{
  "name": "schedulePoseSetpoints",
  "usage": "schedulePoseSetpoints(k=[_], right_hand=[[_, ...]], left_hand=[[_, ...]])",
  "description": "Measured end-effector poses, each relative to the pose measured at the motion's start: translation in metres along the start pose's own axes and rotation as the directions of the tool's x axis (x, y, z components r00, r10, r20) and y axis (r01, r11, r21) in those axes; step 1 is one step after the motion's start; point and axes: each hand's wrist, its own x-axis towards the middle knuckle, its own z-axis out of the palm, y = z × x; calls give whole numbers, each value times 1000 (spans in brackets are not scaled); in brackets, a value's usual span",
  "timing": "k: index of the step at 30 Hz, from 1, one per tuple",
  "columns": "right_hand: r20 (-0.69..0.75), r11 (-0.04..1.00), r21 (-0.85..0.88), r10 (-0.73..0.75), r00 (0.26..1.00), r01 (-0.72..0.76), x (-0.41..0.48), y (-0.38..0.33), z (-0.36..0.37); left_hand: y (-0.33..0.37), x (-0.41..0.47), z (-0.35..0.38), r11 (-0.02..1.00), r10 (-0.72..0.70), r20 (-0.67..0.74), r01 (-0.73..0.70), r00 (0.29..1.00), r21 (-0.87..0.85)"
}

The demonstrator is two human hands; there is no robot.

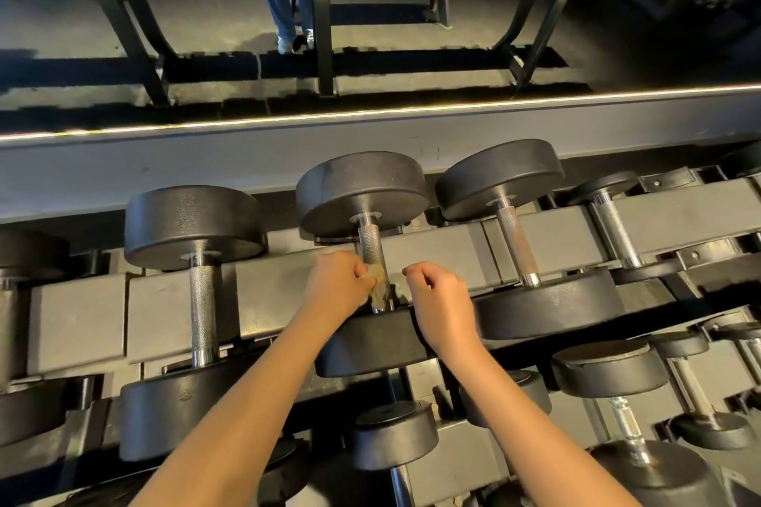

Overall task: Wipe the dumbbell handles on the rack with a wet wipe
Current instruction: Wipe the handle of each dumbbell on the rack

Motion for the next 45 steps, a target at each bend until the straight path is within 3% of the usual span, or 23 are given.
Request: schedulePoseSetpoints(k=[7,13,15,18,20,22,25,27,29,31,35,37,42,45], right_hand=[[-14,999,44,5,1000,-4,-1,1,1],[16,999,36,-11,1000,10,-3,-1,-1],[47,1000,30,-11,999,9,-4,-2,-3],[123,999,33,-8,992,4,0,-2,-7],[194,997,75,-13,981,-2,9,-5,-9],[246,989,150,-41,968,4,17,-12,-13],[235,937,348,-52,971,-34,28,-18,-18],[163,903,421,22,986,-89,35,-20,-19],[24,930,361,64,998,-69,46,-19,-14],[-42,979,206,22,999,-13,54,-20,-5],[175,992,-123,21,984,1,65,-22,18],[242,973,-227,7,970,50,67,-24,18],[487,972,-209,10,873,105,62,-15,1],[529,938,-299,10,849,175,59,-8,0]], left_hand=[[7,3,-6,995,-12,-121,0,993,-100],[-1,-2,-7,999,-42,176,36,983,39],[-4,-3,-9,1000,-23,194,20,981,16],[-4,-6,-11,990,55,87,-43,995,-137],[3,-8,-12,942,123,25,-108,992,-319],[13,-11,-13,903,171,-35,-171,985,-395],[19,-12,-12,875,224,-179,-279,958,-395],[20,-13,-16,886,282,-326,-375,903,-274],[21,-12,-25,895,347,-502,-440,792,-77],[21,-7,-35,898,383,-578,-437,721,50],[13,8,-43,923,368,-482,-377,795,82],[9,10,-43,923,372,-479,-371,795,101],[10,10,-43,919,379,-515,-380,769,110],[9,9,-41,919,382,-511,-373,770,126]])
